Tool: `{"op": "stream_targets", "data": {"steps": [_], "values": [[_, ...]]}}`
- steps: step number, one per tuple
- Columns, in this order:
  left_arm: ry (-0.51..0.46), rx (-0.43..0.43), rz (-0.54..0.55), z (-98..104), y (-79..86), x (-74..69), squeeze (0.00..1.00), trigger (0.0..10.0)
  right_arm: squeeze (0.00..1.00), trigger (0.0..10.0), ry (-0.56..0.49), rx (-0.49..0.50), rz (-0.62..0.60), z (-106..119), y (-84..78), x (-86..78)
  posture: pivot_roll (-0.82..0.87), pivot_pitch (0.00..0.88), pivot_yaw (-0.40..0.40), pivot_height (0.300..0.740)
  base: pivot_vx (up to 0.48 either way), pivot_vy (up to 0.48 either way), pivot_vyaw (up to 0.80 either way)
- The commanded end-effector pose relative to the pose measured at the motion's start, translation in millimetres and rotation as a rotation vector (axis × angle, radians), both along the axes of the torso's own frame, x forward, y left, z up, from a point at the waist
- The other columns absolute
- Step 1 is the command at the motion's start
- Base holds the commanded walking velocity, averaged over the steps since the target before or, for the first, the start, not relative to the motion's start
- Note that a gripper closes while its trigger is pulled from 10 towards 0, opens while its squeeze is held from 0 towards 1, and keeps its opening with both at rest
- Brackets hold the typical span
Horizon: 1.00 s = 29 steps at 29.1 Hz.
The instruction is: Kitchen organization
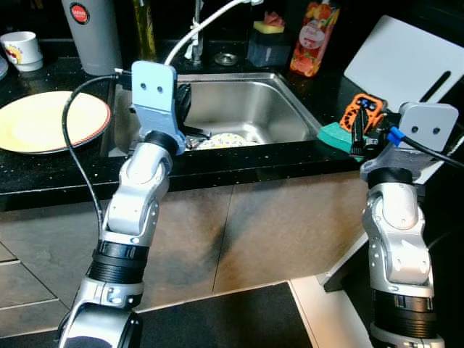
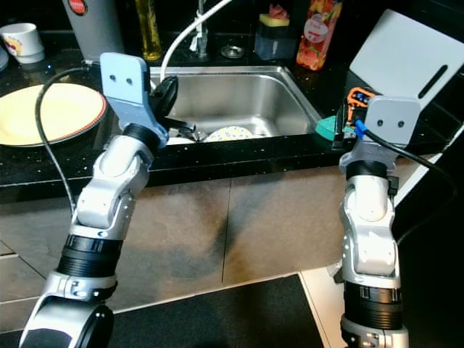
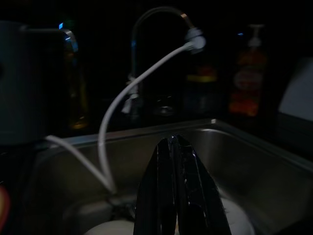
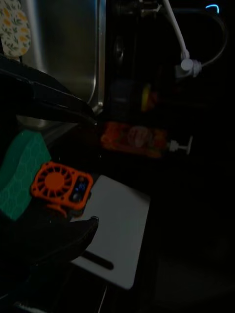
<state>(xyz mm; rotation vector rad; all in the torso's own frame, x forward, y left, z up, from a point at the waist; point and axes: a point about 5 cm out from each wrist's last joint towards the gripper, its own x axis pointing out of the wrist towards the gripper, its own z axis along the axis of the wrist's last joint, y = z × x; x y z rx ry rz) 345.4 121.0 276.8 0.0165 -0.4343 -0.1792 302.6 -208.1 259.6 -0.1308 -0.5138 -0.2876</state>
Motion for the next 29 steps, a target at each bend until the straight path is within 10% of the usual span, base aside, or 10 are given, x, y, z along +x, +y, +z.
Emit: {"op": "stream_targets", "data": {"steps": [1, 7, 15, 19, 25, 29], "values": [[0.017, 0.018, 0.020, -6.8, 4.7, -0.9, 0.00, 10.0, 0.00, 10.0, 0.009, 0.004, 0.005, -3.9, 0.0, -0.7, 0.00, 0.032, -0.067, 0.740, 0.000, 0.000, 0.00], [-0.086, 0.130, -0.076, -12.9, 3.8, -33.6, 0.00, 10.0, 0.00, 10.0, 0.006, -0.012, 0.023, -10.8, 1.1, -10.7, 0.01, 0.040, -0.066, 0.740, 0.000, 0.000, 0.00], [0.203, 0.219, -0.335, -49.7, 38.6, -123.9, 0.00, 10.0, 0.00, 10.0, 0.197, -0.071, 0.097, -60.0, -5.0, -57.7, 0.07, 0.102, -0.082, 0.740, 0.000, 0.000, 0.00], [0.501, 0.298, -0.241, -118.2, 69.8, -164.9, 0.00, 10.0, 0.00, 10.0, 0.481, -0.087, 0.176, -137.7, 1.2, -84.3, 0.07, 0.119, -0.082, 0.740, 0.000, 0.000, 0.00], [0.820, 0.238, -0.007, -202.8, 100.0, -175.2, 0.00, 10.0, 0.00, 10.0, 0.802, 0.038, 0.161, -227.5, 0.8, -98.9, 0.07, 0.111, -0.074, 0.740, 0.000, 0.000, 0.00], [0.991, 0.114, 0.126, -251.6, 108.4, -157.5, 0.00, 10.0, 0.00, 10.0, 0.977, 0.077, 0.176, -268.5, 4.0, -99.2, 0.06, 0.098, -0.085, 0.740, 0.000, 0.000, 0.00]]}}
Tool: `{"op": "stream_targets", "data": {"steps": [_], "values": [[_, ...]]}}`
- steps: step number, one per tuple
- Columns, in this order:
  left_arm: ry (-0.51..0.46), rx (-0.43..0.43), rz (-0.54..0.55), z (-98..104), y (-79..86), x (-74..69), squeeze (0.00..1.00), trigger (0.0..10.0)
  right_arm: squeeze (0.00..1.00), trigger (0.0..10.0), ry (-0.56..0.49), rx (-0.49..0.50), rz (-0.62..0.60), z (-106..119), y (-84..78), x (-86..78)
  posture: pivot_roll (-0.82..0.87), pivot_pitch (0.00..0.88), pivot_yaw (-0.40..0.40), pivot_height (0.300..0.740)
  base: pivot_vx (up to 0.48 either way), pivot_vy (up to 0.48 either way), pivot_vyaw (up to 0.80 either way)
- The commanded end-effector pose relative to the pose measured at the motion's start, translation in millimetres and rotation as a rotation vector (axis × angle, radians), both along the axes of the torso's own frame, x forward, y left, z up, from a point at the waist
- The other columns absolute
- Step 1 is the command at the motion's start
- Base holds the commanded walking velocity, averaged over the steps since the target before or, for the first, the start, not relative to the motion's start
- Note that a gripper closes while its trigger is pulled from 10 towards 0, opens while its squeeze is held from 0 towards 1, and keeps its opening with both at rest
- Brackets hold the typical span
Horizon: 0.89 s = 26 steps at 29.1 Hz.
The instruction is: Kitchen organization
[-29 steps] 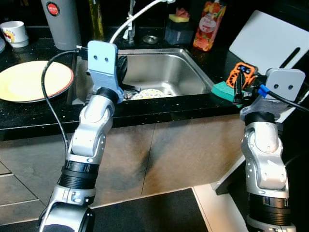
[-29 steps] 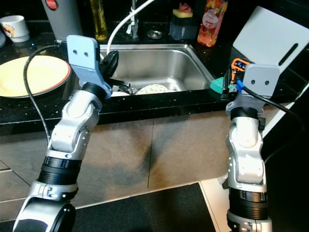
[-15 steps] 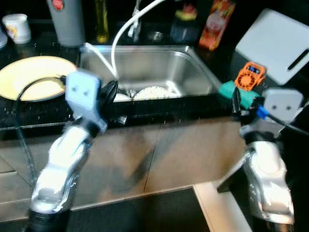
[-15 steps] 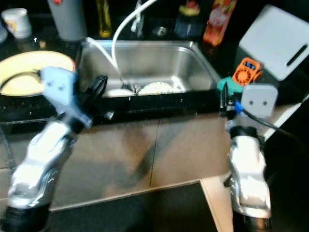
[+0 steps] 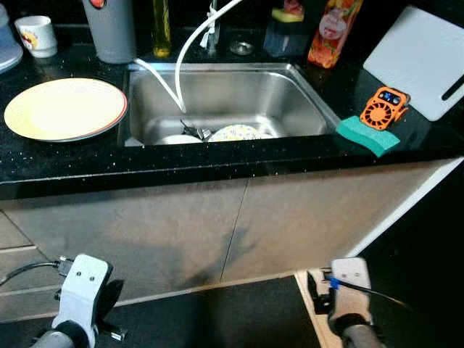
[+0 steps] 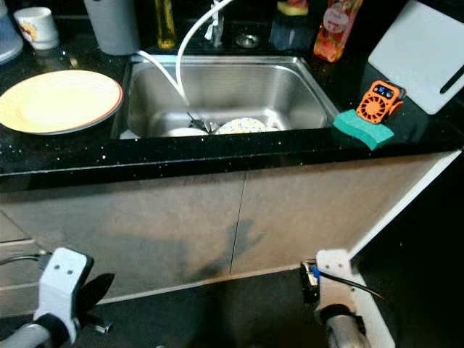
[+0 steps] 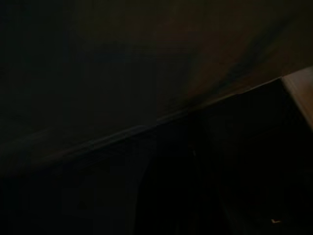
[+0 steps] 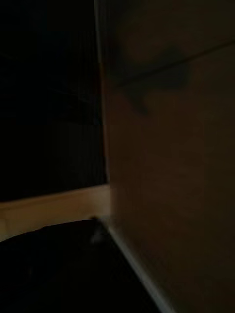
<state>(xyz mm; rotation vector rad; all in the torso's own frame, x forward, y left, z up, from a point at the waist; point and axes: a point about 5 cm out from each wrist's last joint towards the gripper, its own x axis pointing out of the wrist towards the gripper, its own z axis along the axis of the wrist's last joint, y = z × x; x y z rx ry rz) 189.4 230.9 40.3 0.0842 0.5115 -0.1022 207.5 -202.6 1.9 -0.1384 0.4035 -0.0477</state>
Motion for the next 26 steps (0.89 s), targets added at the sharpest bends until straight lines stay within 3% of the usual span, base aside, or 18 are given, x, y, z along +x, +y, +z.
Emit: {"op": "stream_targets", "data": {"steps": [1, 4, 6, 11, 15, 19, 26], "values": [[0.053, -0.009, 0.037, -15.1, -1.4, -1.6, 0.00, 10.0, 0.00, 10.0, 0.050, 0.005, -0.003, -10.9, -1.4, -4.1, 0.06, 0.098, -0.085, 0.740, 0.000, 0.000, 0.00], [0.148, -0.046, 0.077, -49.2, -10.1, 23.4, 0.00, 10.0, 0.00, 10.0, 0.257, 0.067, -0.033, -47.5, -4.2, -11.9, 0.04, 0.076, -0.082, 0.740, 0.000, 0.000, 0.00], [0.176, -0.047, 0.077, -56.7, -12.8, 28.9, 0.00, 10.0, 0.00, 10.0, 0.287, 0.082, -0.052, -52.6, -6.1, -13.2, 0.04, 0.075, -0.080, 0.740, 0.000, 0.000, 0.00], [0.278, 0.110, 0.026, -80.2, -16.8, 35.9, 0.00, 10.0, 0.00, 10.0, 0.390, 0.069, -0.141, -67.7, -14.6, -18.1, 0.02, 0.071, -0.084, 0.740, 0.000, 0.000, 0.00], [0.244, 0.148, 0.043, -77.4, -17.2, 46.5, 0.00, 10.0, 0.00, 10.0, 0.380, 0.051, -0.115, -67.0, -13.2, -12.7, 0.04, 0.079, -0.090, 0.740, 0.000, 0.000, 0.00], [0.158, 0.135, 0.039, -72.1, -28.9, 57.3, 0.00, 10.0, 0.00, 10.0, 0.305, 0.057, -0.161, -58.3, -20.8, 0.2, 0.04, 0.086, -0.082, 0.740, 0.000, 0.000, 0.00], [0.200, 0.191, -0.028, -93.5, -44.4, 34.6, 0.00, 10.0, 0.00, 10.0, 0.263, 0.045, -0.185, -53.3, -28.5, 5.4, -0.01, 0.113, -0.090, 0.740, 0.000, 0.000, 0.00]]}}
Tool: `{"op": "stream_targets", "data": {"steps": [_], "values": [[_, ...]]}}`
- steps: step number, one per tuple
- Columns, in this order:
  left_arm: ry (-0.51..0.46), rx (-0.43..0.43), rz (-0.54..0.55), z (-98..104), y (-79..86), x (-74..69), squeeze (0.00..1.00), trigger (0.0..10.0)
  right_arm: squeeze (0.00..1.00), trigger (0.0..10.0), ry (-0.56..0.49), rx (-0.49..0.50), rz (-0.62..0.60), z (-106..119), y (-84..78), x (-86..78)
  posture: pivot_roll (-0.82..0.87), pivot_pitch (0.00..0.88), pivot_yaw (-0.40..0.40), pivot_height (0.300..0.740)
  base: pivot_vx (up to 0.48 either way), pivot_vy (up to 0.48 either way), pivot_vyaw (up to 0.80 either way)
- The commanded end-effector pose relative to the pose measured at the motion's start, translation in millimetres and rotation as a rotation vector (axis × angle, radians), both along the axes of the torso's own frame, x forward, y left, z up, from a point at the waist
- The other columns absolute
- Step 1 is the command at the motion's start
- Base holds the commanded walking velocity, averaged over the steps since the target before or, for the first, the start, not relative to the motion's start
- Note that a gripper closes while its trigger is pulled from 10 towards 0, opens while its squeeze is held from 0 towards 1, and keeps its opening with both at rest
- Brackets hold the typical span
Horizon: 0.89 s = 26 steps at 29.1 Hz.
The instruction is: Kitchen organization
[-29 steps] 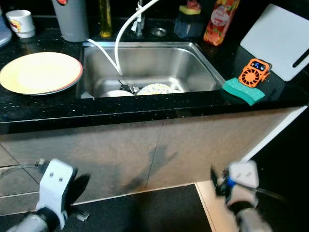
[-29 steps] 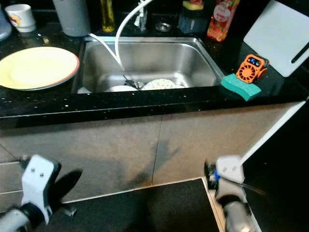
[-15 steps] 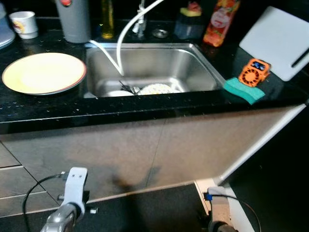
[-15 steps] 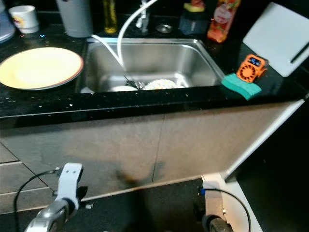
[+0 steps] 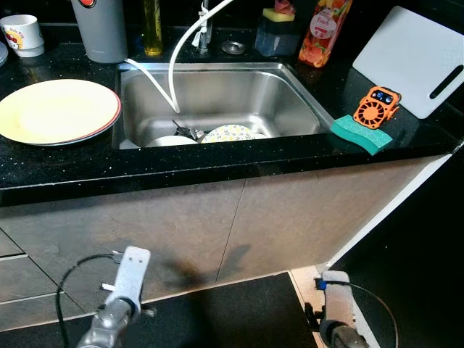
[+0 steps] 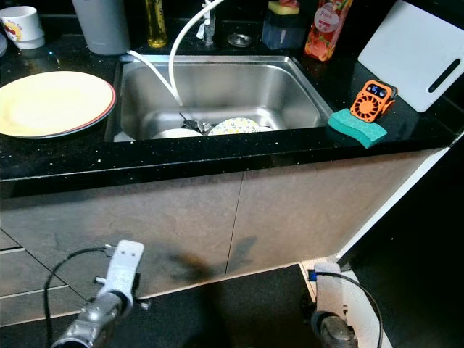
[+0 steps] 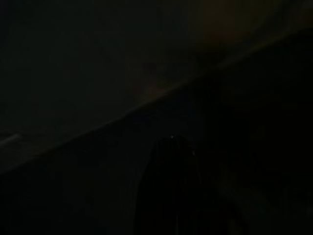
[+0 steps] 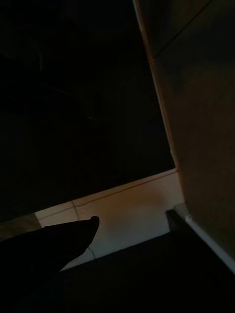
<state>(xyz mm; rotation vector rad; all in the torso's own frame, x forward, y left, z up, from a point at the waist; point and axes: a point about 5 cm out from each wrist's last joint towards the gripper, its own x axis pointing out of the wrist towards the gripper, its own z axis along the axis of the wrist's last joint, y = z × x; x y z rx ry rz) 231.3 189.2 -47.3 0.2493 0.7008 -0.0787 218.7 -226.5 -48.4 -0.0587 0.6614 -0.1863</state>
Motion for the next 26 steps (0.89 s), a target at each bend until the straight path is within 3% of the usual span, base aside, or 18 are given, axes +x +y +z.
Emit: {"op": "stream_targets", "data": {"steps": [1, 7, 14, 17, 21, 26], "values": [[0.024, 0.016, 0.000, -8.1, -4.3, -10.0, 0.00, 10.0, 0.00, 10.0, 0.017, -0.020, 0.003, -3.0, -5.7, -6.5, -0.02, 0.104, -0.103, 0.740, 0.000, 0.000, 0.00], [0.008, -0.012, 0.073, -10.0, -9.4, -10.7, 0.00, 10.0, 0.00, 10.0, -0.005, -0.052, 0.004, 1.5, -20.3, -7.8, -0.04, 0.086, -0.114, 0.740, 0.000, 0.000, 0.00], [-0.006, 0.021, 0.034, -5.4, -2.5, -3.3, 0.00, 10.0, 0.00, 10.0, -0.018, -0.053, -0.054, 1.5, -26.2, -10.7, -0.02, 0.069, -0.076, 0.740, 0.000, 0.000, 0.00], [-0.006, 0.062, 0.021, -3.9, 5.2, -1.9, 0.00, 10.0, 0.00, 10.0, 0.002, -0.032, -0.080, -4.0, -21.3, -16.1, 0.00, 0.072, -0.055, 0.740, 0.000, 0.000, 0.00], [-0.005, 0.055, 0.041, -3.9, 7.6, -2.2, 0.00, 10.0, 0.00, 10.0, 0.017, -0.016, -0.052, -8.7, -13.1, -20.0, 0.00, 0.058, -0.030, 0.740, 0.000, 0.000, 0.00], [-0.001, 0.054, -0.061, -7.2, -7.9, -5.1, 0.00, 10.0, 0.00, 10.0, 0.018, -0.015, -0.103, -10.7, -17.5, -26.0, -0.02, 0.054, -0.033, 0.740, 0.000, 0.000, 0.00]]}}
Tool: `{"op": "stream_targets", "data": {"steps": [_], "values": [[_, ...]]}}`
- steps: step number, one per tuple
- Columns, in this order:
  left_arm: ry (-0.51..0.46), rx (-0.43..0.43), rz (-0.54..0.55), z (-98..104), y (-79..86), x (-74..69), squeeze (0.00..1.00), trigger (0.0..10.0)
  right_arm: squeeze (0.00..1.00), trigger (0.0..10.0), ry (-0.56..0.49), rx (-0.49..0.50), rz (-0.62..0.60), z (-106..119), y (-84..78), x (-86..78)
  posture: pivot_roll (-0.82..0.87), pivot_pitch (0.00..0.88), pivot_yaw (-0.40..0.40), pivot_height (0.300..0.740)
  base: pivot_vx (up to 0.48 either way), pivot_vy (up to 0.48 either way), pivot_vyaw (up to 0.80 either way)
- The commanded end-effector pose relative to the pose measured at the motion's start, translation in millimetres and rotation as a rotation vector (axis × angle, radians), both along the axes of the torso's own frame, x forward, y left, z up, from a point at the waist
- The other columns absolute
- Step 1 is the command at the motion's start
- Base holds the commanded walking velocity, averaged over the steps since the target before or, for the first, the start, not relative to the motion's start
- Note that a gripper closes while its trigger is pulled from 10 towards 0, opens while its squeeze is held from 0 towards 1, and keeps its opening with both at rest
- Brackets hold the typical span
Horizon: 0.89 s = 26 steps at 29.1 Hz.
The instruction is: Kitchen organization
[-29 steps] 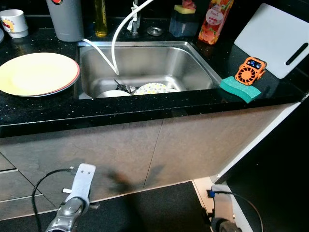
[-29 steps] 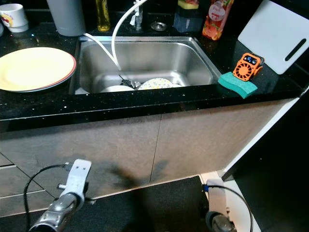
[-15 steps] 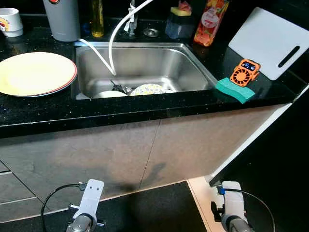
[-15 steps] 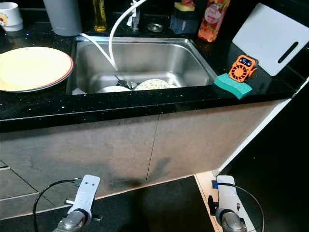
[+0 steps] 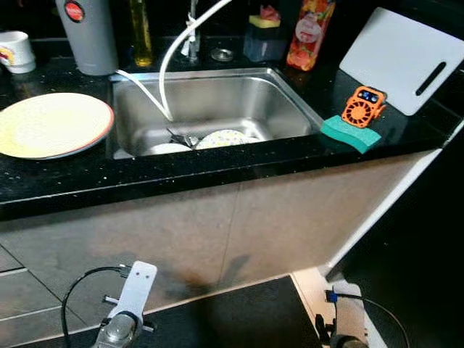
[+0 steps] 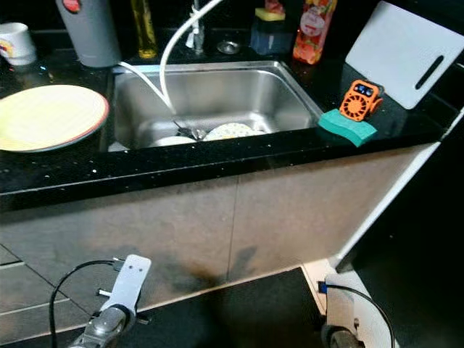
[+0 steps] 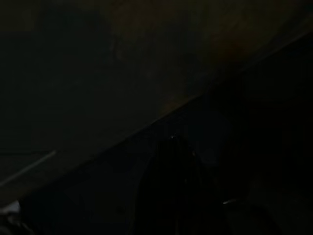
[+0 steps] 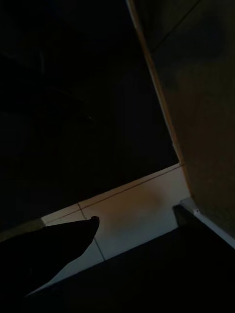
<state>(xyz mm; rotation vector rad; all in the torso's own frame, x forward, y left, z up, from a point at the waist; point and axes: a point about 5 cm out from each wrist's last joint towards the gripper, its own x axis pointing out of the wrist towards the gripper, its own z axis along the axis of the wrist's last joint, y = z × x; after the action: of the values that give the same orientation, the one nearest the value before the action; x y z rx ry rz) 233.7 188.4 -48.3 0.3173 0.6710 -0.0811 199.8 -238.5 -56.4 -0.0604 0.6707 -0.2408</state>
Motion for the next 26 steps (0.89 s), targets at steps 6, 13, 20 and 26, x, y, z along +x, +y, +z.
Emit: {"op": "stream_targets", "data": {"steps": [6, 13, 20, 26], "values": [[0.061, 0.000, 0.045, -12.9, -0.5, -17.6, 0.00, 10.0, 0.00, 10.0, 0.013, 0.005, -0.046, -3.4, -4.5, -8.0, -0.05, 0.055, -0.071, 0.740, 0.000, 0.000, 0.00], [0.087, 0.003, -0.004, -17.7, -9.9, -23.5, 0.00, 10.0, 0.00, 10.0, -0.033, -0.032, -0.114, 5.6, -27.6, -7.9, -0.12, 0.037, -0.047, 0.740, 0.000, 0.000, 0.00], [0.073, -0.005, 0.001, -14.6, -13.4, -17.0, 0.00, 10.0, 0.00, 10.0, -0.015, -0.025, -0.120, 0.5, -23.8, -15.3, -0.12, 0.032, -0.052, 0.740, 0.000, 0.000, 0.00], [0.056, -0.003, 0.038, -13.7, -11.4, -16.4, 0.00, 10.0, 0.00, 10.0, 0.041, -0.031, -0.056, -6.5, -18.3, -23.5, -0.09, 0.058, -0.087, 0.740, 0.000, 0.000, 0.00]]}}
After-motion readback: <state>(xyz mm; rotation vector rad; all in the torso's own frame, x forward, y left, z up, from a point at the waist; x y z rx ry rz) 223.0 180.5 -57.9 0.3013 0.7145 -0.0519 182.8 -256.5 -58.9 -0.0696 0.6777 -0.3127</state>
